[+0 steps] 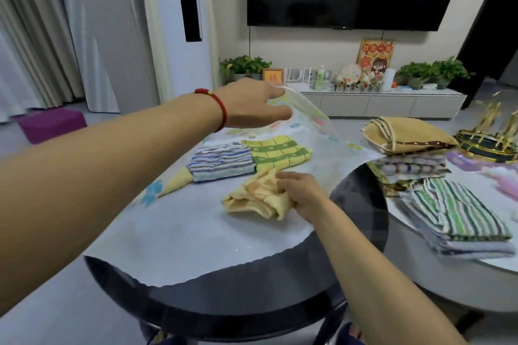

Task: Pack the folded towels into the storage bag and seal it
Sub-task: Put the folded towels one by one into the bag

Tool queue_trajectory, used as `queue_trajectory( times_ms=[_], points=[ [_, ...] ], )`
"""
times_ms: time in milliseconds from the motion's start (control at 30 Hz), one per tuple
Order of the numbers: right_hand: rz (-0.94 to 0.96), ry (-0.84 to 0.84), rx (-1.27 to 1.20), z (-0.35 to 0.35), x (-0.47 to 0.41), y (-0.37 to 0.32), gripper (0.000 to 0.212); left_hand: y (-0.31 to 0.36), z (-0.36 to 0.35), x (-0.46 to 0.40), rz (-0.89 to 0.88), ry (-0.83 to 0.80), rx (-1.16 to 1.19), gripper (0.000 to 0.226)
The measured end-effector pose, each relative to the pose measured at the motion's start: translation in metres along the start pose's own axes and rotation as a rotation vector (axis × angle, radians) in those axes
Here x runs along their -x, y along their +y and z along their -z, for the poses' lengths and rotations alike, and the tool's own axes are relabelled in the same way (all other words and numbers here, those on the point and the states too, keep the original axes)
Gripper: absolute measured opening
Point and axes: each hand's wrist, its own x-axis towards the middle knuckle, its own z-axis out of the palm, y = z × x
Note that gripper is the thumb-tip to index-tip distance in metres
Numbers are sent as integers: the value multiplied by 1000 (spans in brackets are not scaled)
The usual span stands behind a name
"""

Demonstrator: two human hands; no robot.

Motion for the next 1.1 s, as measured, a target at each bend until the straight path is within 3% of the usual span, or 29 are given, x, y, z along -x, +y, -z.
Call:
queue_trajectory(
  times_ms=[167,267,333,467,533,633,700,800,867,967,1033,1100],
  points=[
    [267,-62,-353,-22,-42,-49,51,-8,4,-2,-25,30,45,68],
    [298,-93,-714,-32,-80,-76,68,-9,10,-1,-23,43,71,69],
    [240,-73,-824,-29,-103,-71,73,-10,14,0,-17,55,90,70],
    [56,121,-366,-24,-123,-26,64,-11,15,3,-36,74,61,65],
    [126,224,-172,-20,-123,-14,58,-9,12,4,-38,75,50,65],
    [186,225,72,-11,-94,-17,45,-5,3,6,-39,78,34,64],
    [257,164,235,3,-61,-21,34,0,-5,7,-36,55,1,64],
    [435,-101,390,39,-1,-23,22,5,-16,9,-42,21,-62,62],
    [448,-281,435,80,36,-26,21,9,-23,12,-33,2,-83,65],
    [388,-404,399,161,71,-24,21,16,-33,16,-32,-15,-91,66],
    [301,-305,312,213,78,-14,21,23,-38,14,-35,-41,-87,67],
    [244,9,427,259,67,2,19,31,-41,10,-40,-53,-98,67]
  ],
)
